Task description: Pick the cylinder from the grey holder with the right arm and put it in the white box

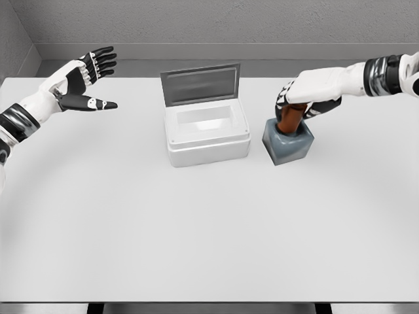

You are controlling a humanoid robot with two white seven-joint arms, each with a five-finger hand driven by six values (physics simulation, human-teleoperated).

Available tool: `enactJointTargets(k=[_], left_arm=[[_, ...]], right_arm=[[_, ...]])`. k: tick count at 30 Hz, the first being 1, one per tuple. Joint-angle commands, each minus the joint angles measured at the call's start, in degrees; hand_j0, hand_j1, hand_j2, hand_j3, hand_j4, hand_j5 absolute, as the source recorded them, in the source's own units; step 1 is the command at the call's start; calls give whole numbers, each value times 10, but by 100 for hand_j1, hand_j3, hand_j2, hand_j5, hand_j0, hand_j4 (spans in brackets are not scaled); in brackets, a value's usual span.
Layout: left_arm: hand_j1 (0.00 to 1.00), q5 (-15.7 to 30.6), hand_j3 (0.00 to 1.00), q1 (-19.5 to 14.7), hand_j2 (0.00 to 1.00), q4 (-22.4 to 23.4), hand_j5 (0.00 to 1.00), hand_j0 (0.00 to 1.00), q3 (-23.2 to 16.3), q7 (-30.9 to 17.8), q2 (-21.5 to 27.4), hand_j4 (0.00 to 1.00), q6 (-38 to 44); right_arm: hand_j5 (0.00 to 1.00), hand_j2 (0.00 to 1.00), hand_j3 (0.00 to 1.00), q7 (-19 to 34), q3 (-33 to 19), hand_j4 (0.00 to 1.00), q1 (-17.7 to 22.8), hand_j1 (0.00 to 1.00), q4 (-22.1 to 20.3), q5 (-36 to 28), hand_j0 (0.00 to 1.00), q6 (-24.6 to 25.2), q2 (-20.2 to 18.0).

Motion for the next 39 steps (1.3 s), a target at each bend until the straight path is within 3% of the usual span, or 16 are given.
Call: enactJointTargets(k=[1,19,39], left_arm=[[100,3,100,0,100,-1,100,100,0,0,0,100,0],[100,3,100,-3,100,-2,100,100,1,0,0,100,-1],[100,3,100,-3,100,-2,100,100,1,0,0,100,-1]], right_arm=[[50,50,50,0,0,50,-1,50,-1,-2,50,1,-1],[50,50,50,0,-5,50,-29,50,-1,-4,50,1,-1],[50,50,50,0,-4,50,-49,50,4,-2,50,1,63]])
